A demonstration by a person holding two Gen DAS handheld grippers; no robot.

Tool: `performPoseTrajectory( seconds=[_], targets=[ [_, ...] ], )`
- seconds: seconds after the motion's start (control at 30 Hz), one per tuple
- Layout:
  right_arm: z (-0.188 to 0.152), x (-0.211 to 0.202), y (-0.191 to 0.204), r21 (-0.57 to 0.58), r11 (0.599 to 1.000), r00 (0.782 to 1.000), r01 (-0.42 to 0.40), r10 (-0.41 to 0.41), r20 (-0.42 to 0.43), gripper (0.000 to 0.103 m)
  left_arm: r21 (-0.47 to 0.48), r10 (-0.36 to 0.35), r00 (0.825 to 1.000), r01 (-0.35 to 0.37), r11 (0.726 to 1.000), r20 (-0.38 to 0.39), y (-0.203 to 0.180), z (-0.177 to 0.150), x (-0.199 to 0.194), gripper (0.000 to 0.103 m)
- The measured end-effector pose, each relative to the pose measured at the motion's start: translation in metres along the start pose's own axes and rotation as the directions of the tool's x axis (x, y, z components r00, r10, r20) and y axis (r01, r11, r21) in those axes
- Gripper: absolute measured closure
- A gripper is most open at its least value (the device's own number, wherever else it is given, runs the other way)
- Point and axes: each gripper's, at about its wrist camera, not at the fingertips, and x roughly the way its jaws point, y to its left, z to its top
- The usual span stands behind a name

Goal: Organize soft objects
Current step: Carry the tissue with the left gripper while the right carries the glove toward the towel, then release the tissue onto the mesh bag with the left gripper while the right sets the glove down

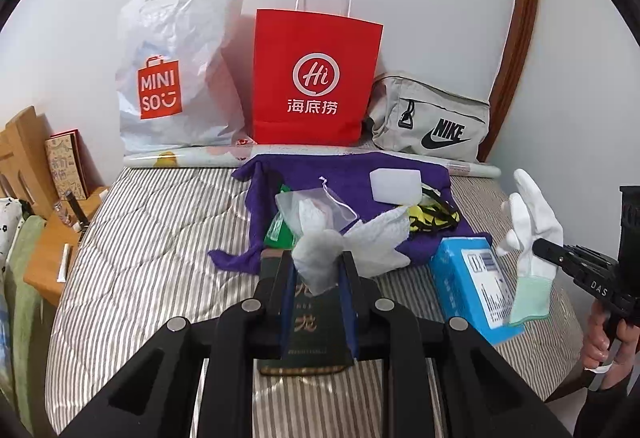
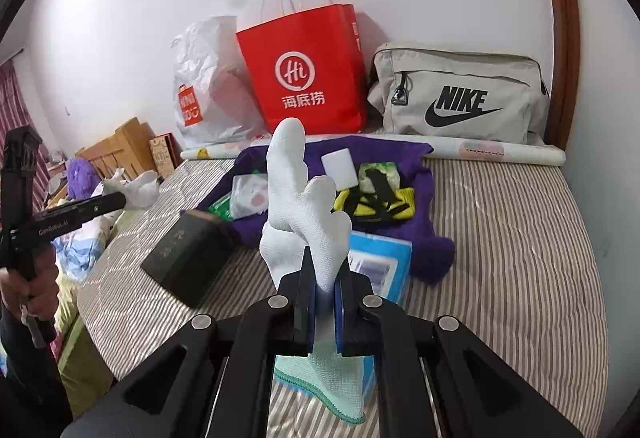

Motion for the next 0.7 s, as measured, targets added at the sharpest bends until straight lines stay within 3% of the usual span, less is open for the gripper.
performPoseTrajectory(
  seconds=[0.17, 0.7],
  targets=[
    [0.019, 0.020, -0.008, 0.010, 1.000, 1.000, 0.002, -0.002, -0.008, 0.096, -0.003, -0.042, 0.999, 0.042, 0.999, -0.008, -0.001, 0.015, 0.018, 0.083],
    [0.069, 0.088, -0.026, 0.000, 0.999, 0.998, 0.052, -0.052, -0.023, 0.096, 0.011, -0.026, 0.997, 0.027, 1.000, -0.078, 0.004, 0.054, 0.099, 0.082]
  ],
)
